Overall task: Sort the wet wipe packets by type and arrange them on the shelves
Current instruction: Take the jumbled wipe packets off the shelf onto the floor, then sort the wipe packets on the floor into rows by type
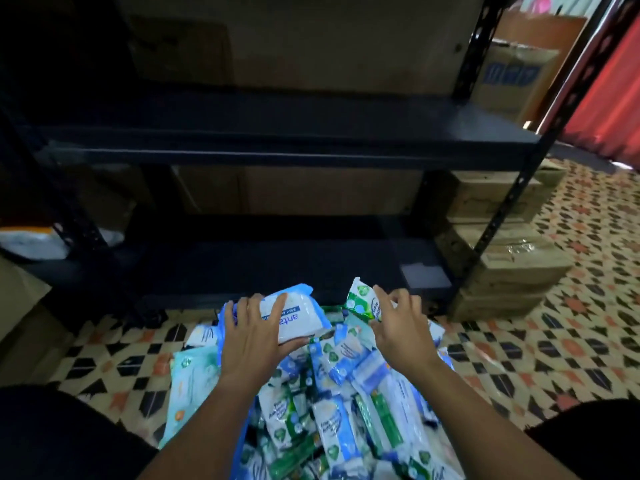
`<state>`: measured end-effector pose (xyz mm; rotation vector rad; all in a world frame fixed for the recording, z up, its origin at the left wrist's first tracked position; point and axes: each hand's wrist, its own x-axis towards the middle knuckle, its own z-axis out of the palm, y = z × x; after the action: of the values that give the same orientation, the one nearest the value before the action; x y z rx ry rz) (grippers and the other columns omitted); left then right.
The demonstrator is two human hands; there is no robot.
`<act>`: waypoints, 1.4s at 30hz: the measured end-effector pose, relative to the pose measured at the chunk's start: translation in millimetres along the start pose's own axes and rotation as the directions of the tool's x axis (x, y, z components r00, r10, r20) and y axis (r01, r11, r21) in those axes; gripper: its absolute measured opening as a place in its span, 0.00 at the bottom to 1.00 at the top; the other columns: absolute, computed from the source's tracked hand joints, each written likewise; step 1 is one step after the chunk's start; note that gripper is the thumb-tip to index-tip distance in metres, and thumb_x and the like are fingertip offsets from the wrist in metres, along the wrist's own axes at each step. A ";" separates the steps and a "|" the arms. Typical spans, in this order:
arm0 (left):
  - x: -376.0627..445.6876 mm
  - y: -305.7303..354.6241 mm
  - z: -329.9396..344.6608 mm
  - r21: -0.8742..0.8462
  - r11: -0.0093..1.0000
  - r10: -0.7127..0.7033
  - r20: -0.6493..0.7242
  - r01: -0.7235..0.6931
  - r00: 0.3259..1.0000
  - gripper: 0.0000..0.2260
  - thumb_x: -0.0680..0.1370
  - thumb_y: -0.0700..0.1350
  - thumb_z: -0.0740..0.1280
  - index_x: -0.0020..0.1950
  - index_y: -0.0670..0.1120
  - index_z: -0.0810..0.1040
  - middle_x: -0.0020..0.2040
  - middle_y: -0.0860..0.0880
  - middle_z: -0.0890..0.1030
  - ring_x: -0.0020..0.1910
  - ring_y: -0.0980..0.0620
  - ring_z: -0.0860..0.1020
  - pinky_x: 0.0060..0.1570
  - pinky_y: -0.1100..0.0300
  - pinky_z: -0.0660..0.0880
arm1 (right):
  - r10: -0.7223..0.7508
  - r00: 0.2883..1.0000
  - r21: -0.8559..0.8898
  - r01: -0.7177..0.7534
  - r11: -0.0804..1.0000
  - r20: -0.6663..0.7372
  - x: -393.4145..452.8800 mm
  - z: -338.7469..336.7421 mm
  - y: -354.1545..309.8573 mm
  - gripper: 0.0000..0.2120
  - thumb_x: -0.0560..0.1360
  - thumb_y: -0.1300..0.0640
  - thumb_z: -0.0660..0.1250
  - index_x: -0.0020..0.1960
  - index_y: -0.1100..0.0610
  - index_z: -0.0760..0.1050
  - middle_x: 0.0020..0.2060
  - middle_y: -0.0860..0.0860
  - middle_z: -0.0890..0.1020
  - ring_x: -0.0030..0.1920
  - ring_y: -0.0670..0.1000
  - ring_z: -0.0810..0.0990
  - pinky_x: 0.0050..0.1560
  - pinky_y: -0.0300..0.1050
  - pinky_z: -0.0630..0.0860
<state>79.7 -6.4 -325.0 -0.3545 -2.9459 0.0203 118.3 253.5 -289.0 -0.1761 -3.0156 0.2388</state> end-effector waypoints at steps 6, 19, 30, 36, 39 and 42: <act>-10.0 -0.8 39.2 -0.015 0.999 -0.038 0.103 0.039 0.994 0.45 0.71 0.78 0.47 0.72 0.49 0.75 0.61 0.37 0.76 0.60 0.35 0.71 0.64 0.32 0.65 | 0.170 0.976 0.074 -0.181 0.981 0.137 -5.1 33.4 21.8 0.29 0.82 0.52 0.62 0.80 0.51 0.55 0.68 0.58 0.65 0.66 0.61 0.62 0.61 0.54 0.72; -3.7 4.8 65.3 -0.181 0.983 0.052 0.153 -0.023 0.987 0.38 0.74 0.75 0.38 0.82 0.60 0.52 0.82 0.48 0.53 0.80 0.40 0.48 0.74 0.37 0.34 | 0.324 0.864 0.023 -0.360 0.933 0.385 -18.7 69.8 71.7 0.25 0.81 0.48 0.64 0.74 0.56 0.65 0.64 0.61 0.73 0.66 0.65 0.71 0.60 0.56 0.75; -12.2 4.5 75.6 -0.118 0.990 0.107 0.225 -0.082 0.968 0.29 0.81 0.64 0.58 0.81 0.58 0.57 0.80 0.47 0.60 0.79 0.39 0.54 0.76 0.36 0.44 | 0.262 0.851 0.029 -0.308 0.951 0.456 -25.1 72.3 81.5 0.19 0.81 0.51 0.65 0.69 0.57 0.72 0.61 0.58 0.78 0.57 0.59 0.80 0.53 0.51 0.79; -8.6 10.1 77.7 -0.135 0.985 0.142 0.266 -0.109 0.953 0.29 0.82 0.62 0.57 0.82 0.58 0.54 0.81 0.47 0.57 0.80 0.40 0.51 0.76 0.37 0.43 | 0.242 0.836 -0.014 -0.271 0.963 0.493 -28.7 76.5 89.0 0.22 0.81 0.50 0.65 0.73 0.55 0.69 0.65 0.57 0.76 0.62 0.58 0.77 0.55 0.50 0.77; -3.7 17.1 74.7 -0.143 0.981 0.165 0.289 -0.128 0.943 0.29 0.83 0.62 0.56 0.82 0.58 0.51 0.81 0.48 0.55 0.80 0.41 0.49 0.76 0.37 0.42 | 0.255 0.826 -0.033 -0.277 0.960 0.503 -29.1 79.2 91.6 0.23 0.81 0.50 0.65 0.74 0.54 0.67 0.65 0.57 0.76 0.62 0.58 0.78 0.53 0.50 0.76; 3.4 25.8 72.8 -0.149 0.976 0.198 0.288 -0.161 0.937 0.30 0.83 0.61 0.56 0.82 0.58 0.50 0.81 0.48 0.55 0.80 0.41 0.49 0.77 0.38 0.42 | 0.257 0.828 -0.024 -0.283 0.959 0.499 -27.1 82.5 92.7 0.23 0.81 0.50 0.65 0.74 0.54 0.68 0.65 0.57 0.76 0.62 0.58 0.77 0.55 0.51 0.77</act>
<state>69.8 20.1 -397.0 -0.6976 -3.2120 -0.0928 145.0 328.6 -387.9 -0.6358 -3.4826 0.4506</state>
